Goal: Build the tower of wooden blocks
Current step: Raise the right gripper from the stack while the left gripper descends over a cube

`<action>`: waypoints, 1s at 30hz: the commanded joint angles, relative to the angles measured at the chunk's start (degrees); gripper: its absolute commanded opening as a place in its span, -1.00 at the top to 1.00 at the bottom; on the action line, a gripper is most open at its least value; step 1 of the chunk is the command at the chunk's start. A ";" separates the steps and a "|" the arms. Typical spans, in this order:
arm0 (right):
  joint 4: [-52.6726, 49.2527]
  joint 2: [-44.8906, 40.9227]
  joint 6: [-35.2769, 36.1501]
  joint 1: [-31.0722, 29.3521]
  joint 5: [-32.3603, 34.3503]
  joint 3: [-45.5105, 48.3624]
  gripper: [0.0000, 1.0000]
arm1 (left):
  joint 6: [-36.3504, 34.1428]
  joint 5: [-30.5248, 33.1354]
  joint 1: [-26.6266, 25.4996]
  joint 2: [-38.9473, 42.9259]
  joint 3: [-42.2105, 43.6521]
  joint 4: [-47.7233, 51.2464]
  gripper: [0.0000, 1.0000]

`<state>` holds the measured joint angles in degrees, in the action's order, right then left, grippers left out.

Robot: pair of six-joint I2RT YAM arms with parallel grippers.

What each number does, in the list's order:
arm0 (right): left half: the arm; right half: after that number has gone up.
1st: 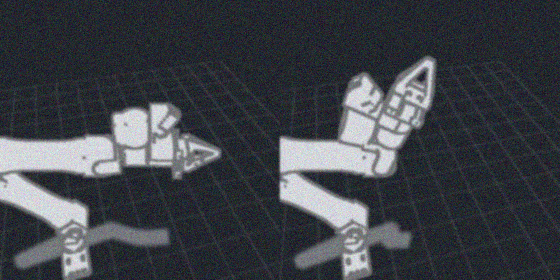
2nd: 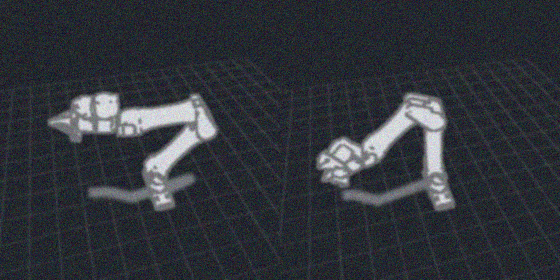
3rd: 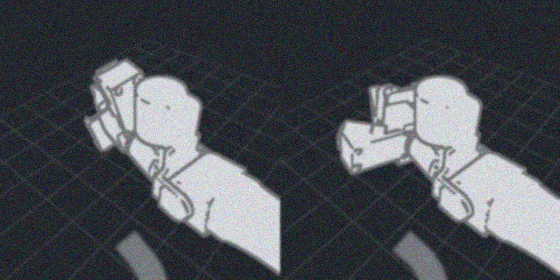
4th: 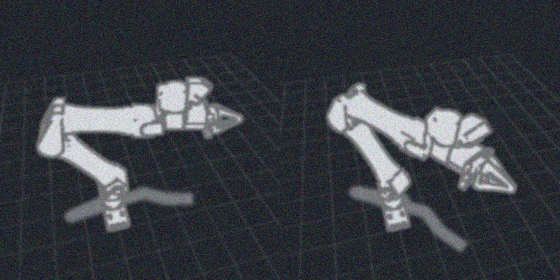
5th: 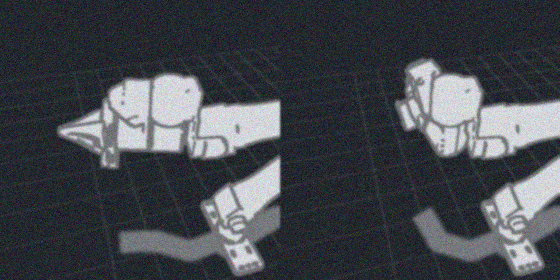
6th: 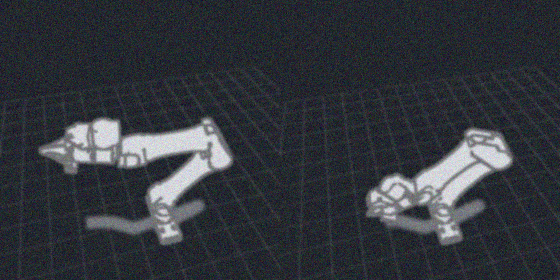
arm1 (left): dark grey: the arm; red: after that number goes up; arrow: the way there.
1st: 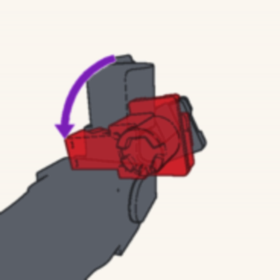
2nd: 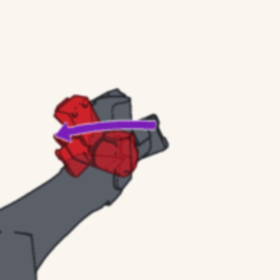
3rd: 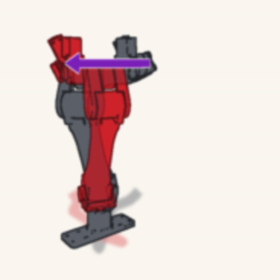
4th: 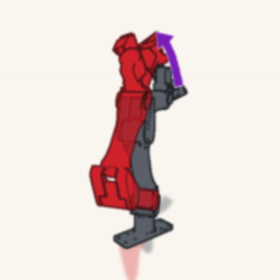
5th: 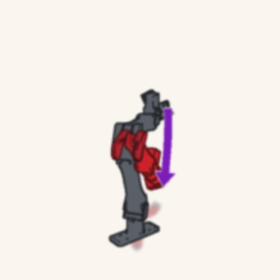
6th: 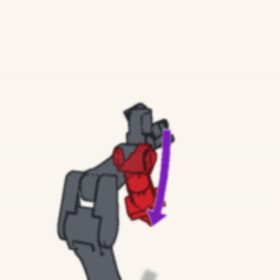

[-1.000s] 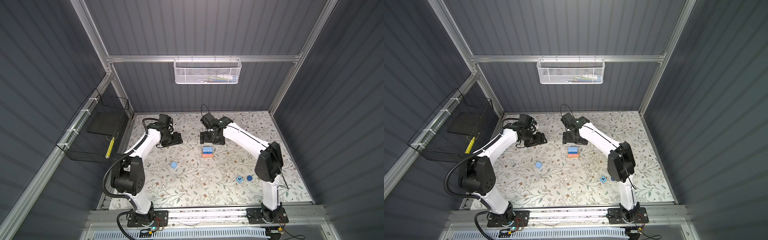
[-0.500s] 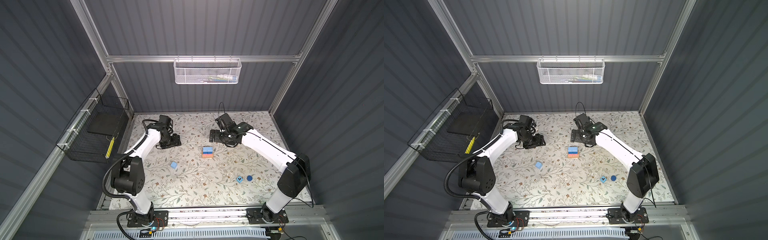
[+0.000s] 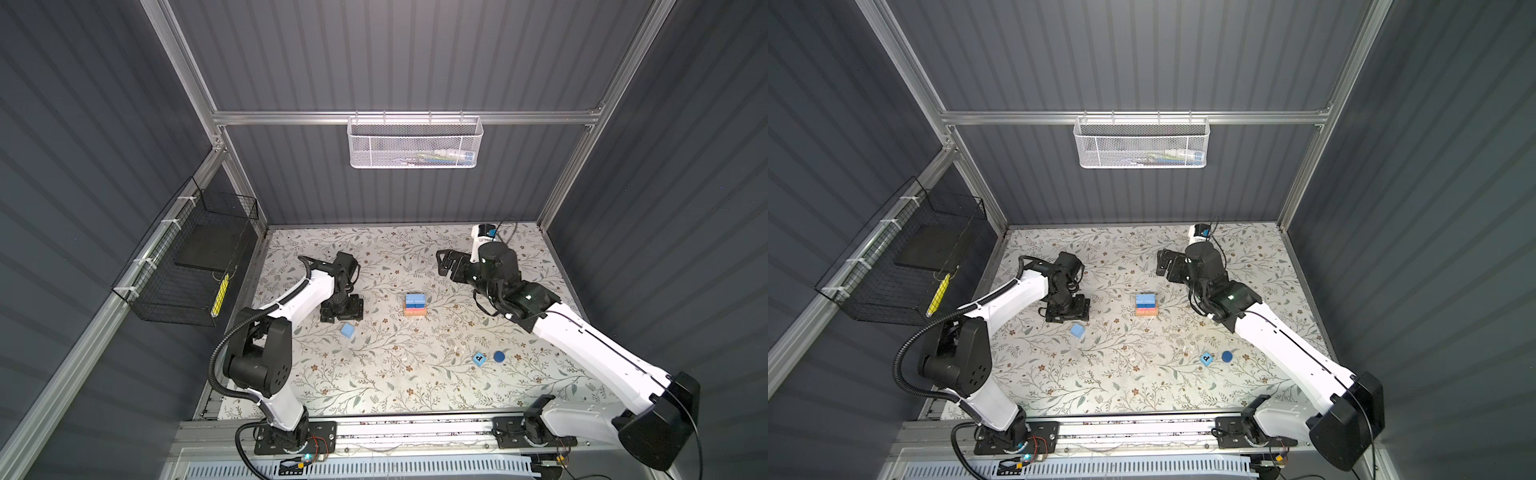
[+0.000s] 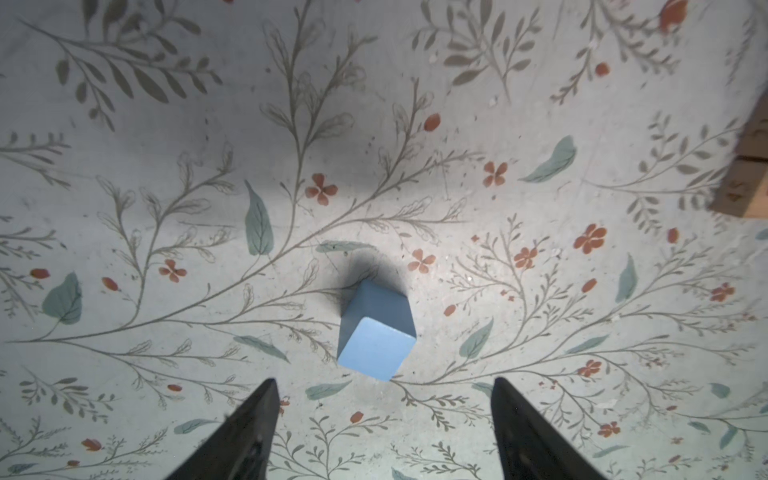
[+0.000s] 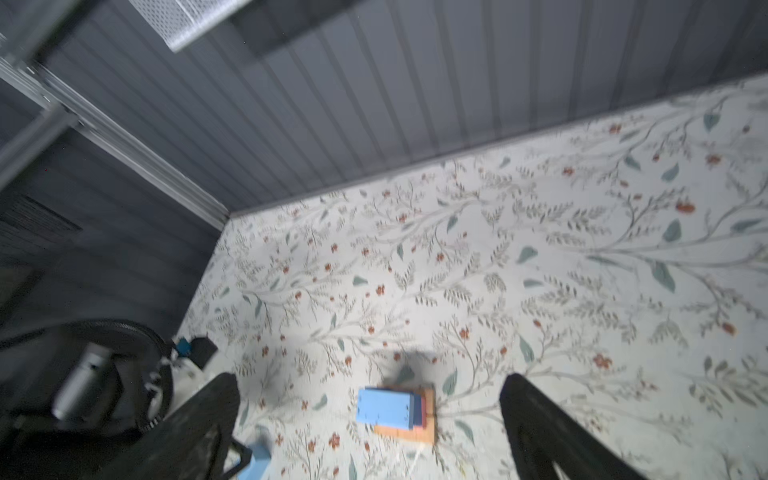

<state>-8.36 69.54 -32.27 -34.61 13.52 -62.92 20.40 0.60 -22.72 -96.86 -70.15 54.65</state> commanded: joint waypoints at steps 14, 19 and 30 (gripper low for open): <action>21.40 -9.85 -2.43 1.19 6.48 18.87 -0.98 | 5.63 4.22 -0.97 -2.36 5.42 -6.10 -0.60; 19.28 -12.35 -1.13 1.56 8.16 20.04 -0.98 | 4.41 4.01 -1.05 -3.59 4.67 -6.40 -0.46; 19.87 -12.10 -2.18 2.26 7.81 20.92 -0.98 | 4.01 3.35 -1.44 -3.78 5.70 -7.10 -0.07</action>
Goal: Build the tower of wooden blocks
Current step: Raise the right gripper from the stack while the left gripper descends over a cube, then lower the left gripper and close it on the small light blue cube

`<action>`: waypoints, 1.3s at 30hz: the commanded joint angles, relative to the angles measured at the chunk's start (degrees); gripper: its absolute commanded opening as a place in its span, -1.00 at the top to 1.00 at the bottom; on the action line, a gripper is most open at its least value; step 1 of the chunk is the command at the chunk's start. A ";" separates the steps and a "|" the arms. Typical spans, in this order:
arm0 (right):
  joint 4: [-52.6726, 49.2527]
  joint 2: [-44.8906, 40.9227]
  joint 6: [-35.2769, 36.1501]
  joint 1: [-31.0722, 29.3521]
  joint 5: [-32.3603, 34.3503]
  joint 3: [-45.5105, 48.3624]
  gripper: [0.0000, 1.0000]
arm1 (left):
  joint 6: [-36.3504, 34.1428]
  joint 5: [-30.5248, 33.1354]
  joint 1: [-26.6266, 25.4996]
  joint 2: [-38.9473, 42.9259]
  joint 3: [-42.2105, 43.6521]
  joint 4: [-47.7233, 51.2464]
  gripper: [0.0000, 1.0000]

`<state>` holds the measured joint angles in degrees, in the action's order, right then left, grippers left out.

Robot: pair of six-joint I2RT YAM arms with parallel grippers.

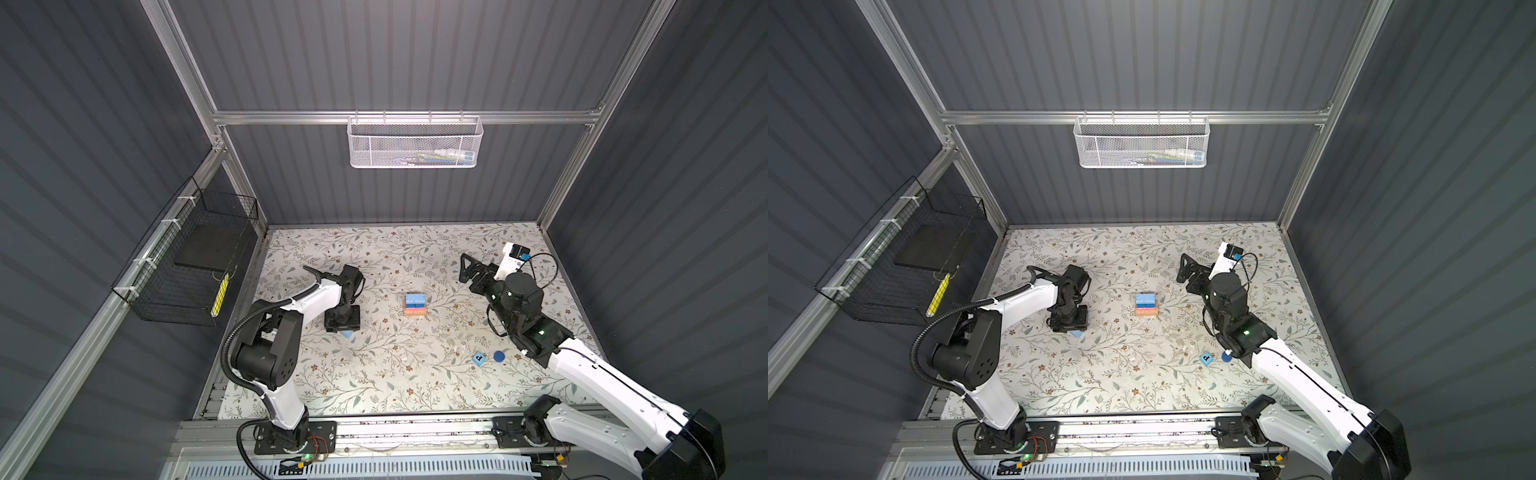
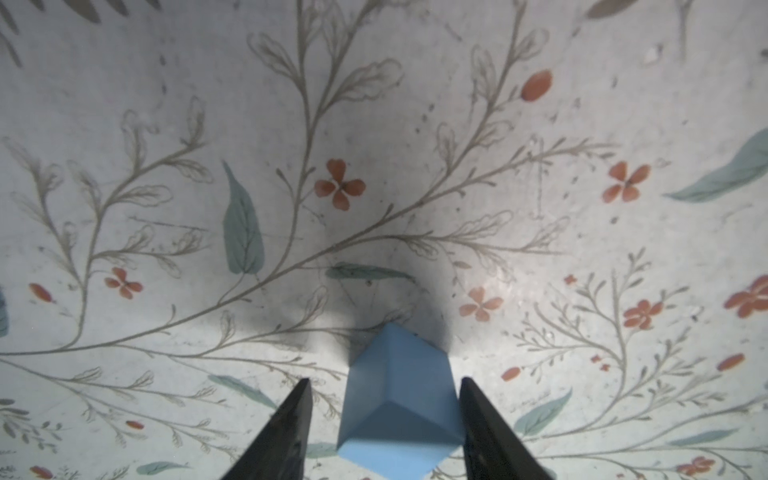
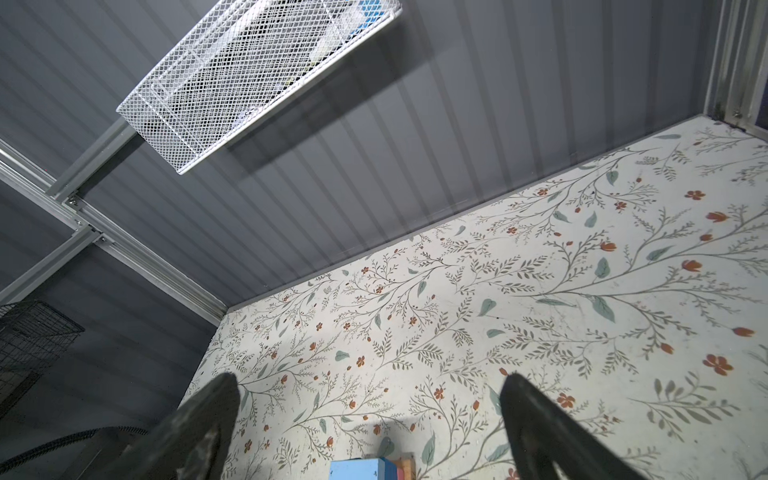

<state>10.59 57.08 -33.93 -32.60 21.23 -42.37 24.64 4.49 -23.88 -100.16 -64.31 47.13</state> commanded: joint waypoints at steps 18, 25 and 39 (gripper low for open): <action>0.57 1.56 -1.52 0.51 -1.14 -0.03 -0.98 | 1.28 -3.38 -2.22 -0.08 -0.37 -0.41 -0.02; 0.57 1.90 -1.62 0.65 -1.80 -0.23 -0.98 | 1.31 -2.15 -2.22 2.43 -0.81 1.58 -0.29; 0.57 1.67 -1.77 0.73 -2.54 0.04 -0.98 | 2.34 -2.19 -2.91 6.20 1.97 3.85 -0.11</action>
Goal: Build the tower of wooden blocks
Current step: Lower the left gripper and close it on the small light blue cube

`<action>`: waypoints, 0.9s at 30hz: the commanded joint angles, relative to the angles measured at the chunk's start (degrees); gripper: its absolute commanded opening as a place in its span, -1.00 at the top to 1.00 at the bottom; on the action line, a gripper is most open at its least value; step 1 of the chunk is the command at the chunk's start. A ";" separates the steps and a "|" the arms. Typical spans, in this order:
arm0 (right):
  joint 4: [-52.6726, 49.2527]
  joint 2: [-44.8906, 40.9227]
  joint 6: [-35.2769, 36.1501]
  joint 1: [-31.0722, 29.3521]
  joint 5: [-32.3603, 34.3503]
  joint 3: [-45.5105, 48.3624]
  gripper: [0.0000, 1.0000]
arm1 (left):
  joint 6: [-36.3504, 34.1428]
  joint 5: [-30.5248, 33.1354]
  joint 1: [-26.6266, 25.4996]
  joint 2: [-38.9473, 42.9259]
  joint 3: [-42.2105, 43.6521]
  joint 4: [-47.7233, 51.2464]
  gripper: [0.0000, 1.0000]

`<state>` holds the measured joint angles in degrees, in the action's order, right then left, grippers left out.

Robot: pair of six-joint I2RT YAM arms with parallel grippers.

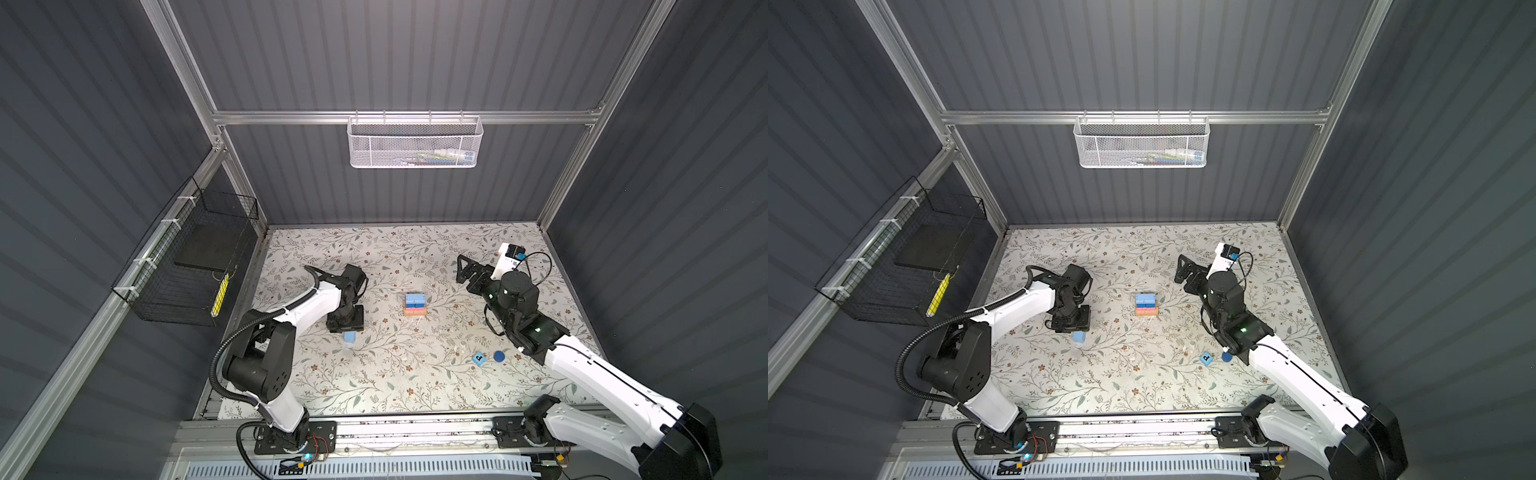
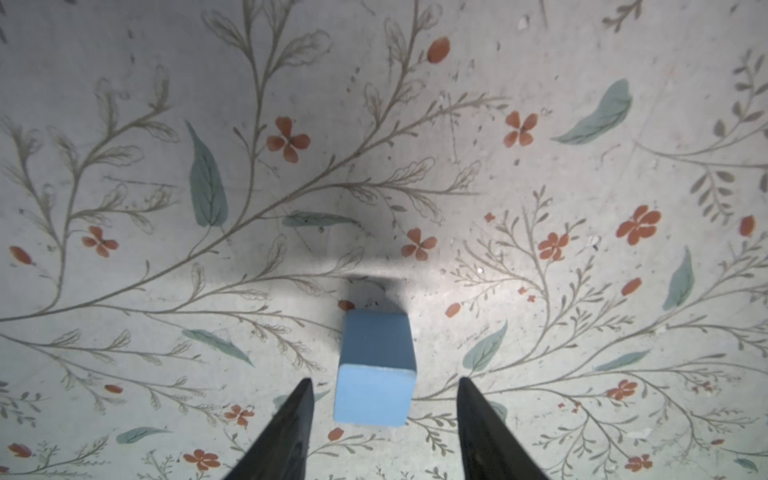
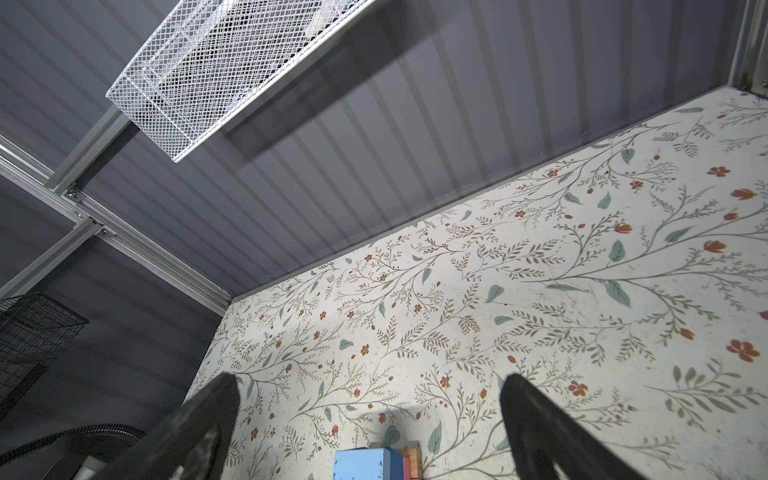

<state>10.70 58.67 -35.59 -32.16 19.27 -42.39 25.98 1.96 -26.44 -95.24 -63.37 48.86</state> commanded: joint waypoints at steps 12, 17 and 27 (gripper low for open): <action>0.46 0.21 -0.02 0.40 -0.83 0.16 -0.98 | 1.91 -0.29 -1.29 0.43 2.49 0.63 -0.15; 0.46 0.30 -0.15 0.43 -0.88 0.17 -0.98 | 2.24 0.06 -1.56 0.08 2.55 0.43 -0.07; 0.64 0.66 -0.22 0.52 -0.98 0.20 -0.98 | 2.68 0.59 -1.78 -0.56 2.67 0.20 0.07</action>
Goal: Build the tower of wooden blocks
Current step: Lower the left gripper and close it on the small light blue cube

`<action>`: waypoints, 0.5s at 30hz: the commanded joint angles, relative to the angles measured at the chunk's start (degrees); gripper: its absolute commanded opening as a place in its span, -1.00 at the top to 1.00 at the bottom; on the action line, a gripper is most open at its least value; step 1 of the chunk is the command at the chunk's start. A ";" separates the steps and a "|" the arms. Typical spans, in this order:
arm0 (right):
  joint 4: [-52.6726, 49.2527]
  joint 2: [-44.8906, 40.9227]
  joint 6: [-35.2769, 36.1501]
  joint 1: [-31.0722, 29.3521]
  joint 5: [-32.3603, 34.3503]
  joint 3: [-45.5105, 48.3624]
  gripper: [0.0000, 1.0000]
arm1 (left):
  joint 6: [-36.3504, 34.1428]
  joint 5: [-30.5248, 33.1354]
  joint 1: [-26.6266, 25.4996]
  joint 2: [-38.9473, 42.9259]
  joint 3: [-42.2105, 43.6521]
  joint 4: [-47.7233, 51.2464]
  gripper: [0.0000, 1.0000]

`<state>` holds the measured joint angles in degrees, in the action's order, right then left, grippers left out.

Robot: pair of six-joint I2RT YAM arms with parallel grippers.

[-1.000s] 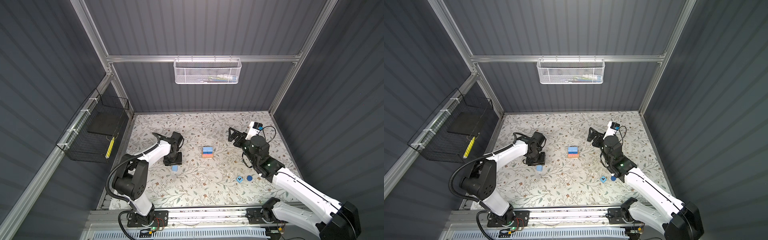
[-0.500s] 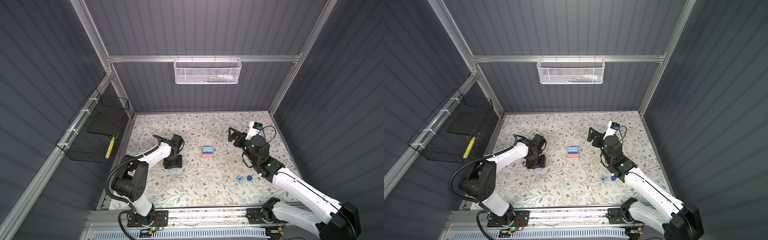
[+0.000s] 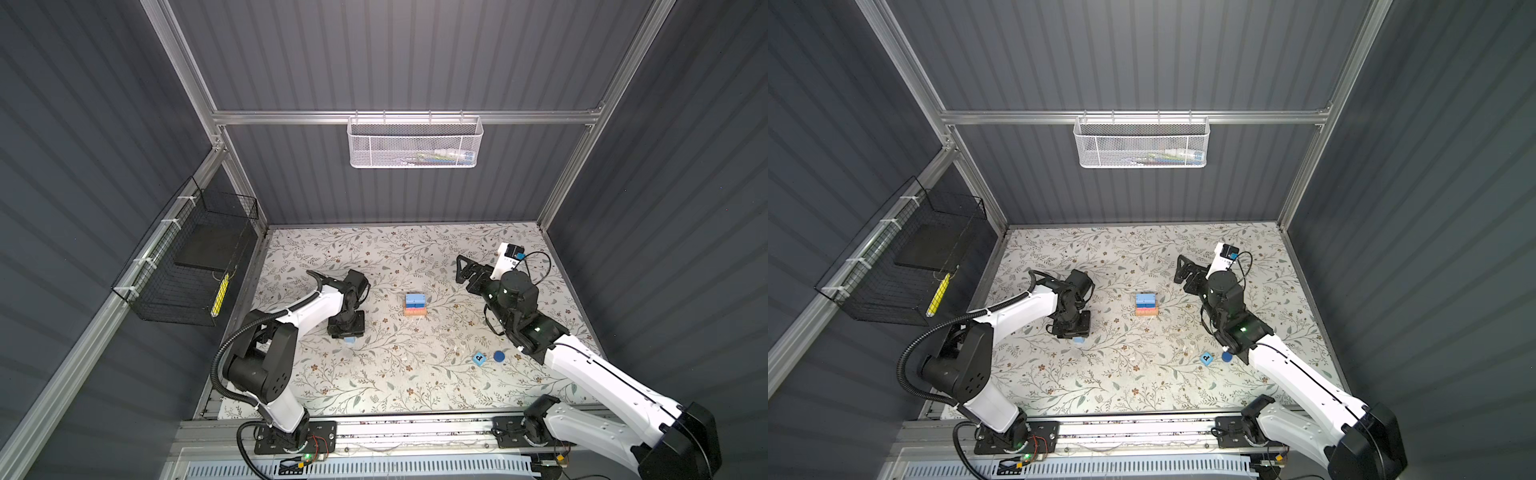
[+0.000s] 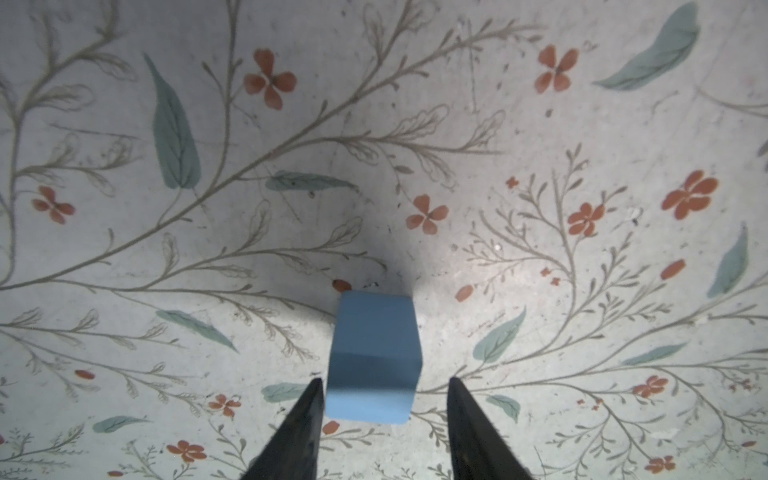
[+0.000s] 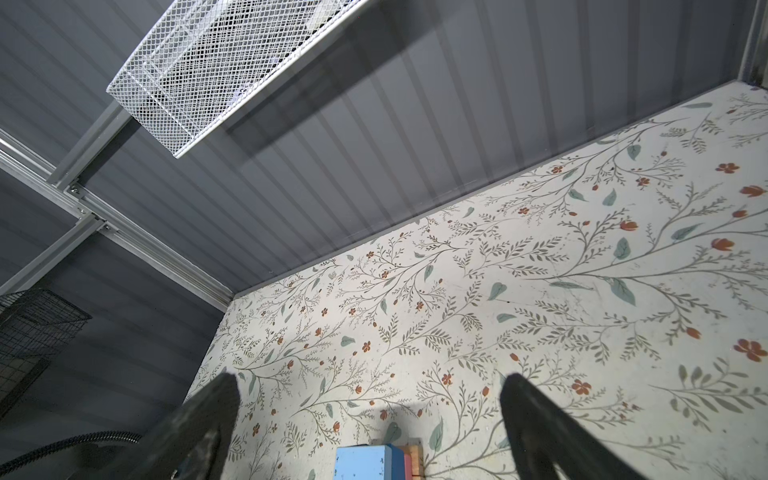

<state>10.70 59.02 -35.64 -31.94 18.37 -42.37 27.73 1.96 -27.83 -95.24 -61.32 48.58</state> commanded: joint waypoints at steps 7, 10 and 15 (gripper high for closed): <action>0.64 0.39 -0.21 0.26 -0.25 0.17 -0.98 | 1.10 0.75 -0.51 -1.34 0.50 0.25 0.14; 0.63 0.50 -0.13 0.26 -0.18 0.18 -0.98 | 1.16 0.81 -0.47 -1.76 0.50 0.20 0.14; 0.62 0.51 -0.18 0.39 -0.18 0.18 -0.98 | 1.16 0.85 -0.51 -2.31 0.28 0.11 0.14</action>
<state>10.70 59.35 -35.77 -31.90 18.24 -42.39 28.12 1.98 -27.83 -96.57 -61.32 48.27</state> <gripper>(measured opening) 0.992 0.431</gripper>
